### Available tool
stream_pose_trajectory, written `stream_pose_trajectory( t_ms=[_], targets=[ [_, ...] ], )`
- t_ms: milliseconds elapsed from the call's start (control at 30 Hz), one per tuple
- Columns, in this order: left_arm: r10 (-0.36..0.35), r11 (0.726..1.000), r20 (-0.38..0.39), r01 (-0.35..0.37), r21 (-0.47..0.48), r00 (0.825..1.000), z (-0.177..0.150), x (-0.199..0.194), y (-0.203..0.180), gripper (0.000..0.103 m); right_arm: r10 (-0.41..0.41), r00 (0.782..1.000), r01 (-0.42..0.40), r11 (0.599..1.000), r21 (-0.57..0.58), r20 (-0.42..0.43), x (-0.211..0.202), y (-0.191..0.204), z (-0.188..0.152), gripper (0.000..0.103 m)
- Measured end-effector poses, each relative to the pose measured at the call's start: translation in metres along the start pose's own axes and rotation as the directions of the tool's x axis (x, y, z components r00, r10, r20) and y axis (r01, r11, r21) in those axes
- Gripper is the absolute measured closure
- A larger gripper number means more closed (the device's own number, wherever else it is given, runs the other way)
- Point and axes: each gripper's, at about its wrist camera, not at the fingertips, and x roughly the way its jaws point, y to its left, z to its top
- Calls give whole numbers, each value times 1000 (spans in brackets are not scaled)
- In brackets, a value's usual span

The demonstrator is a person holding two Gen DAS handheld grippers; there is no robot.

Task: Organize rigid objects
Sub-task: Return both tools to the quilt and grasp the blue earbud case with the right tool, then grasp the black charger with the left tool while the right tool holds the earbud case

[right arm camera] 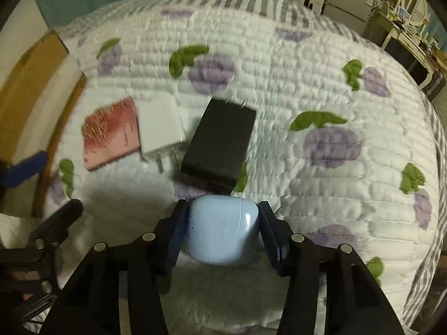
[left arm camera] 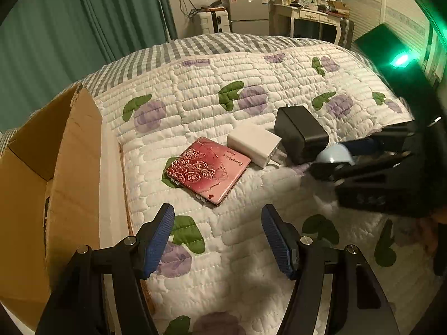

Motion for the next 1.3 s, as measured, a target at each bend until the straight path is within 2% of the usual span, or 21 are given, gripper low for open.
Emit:
stream_pose_trajectory(
  t_ms=[100, 167, 233, 400, 500, 700, 967, 1067, 1300],
  targets=[
    [-4, 1000, 9, 4, -5, 1000, 7, 1, -2, 35, -23, 998, 22, 1000, 18, 60, -18, -11, 5, 53],
    [-26, 1000, 11, 26, -6, 1000, 14, 2, -7, 35, -77, 992, 75, 997, 29, 98, -28, -19, 8, 53],
    [-51, 999, 21, 51, 3, 998, 23, 3, -17, 35, -94, 988, 89, 995, 48, 122, -35, -29, 11, 53],
    [-103, 993, 63, 99, 60, 993, 46, 7, -54, 35, -124, 983, 110, 989, 103, 139, -40, -63, 20, 53],
    [-127, 988, 76, 119, 102, 989, 58, 16, -78, 35, -103, 985, 81, 985, 154, 142, -39, -82, 22, 53],
    [-120, 987, 55, 113, 118, 991, 70, 46, -99, 38, -78, 988, 53, 982, 182, 132, -36, -92, 16, 53],
    [-79, 988, 49, 71, 140, 996, 74, 65, -106, 38, -77, 989, 52, 982, 183, 130, -35, -91, 14, 53],
    [-46, 988, 37, 41, 146, 998, 73, 75, -104, 52, -79, 988, 53, 981, 187, 135, -37, -92, 14, 53],
    [-78, 988, 32, 73, 135, 996, 71, 67, -96, 59, -87, 985, 58, 980, 188, 148, -43, -90, 12, 53]
  ],
)
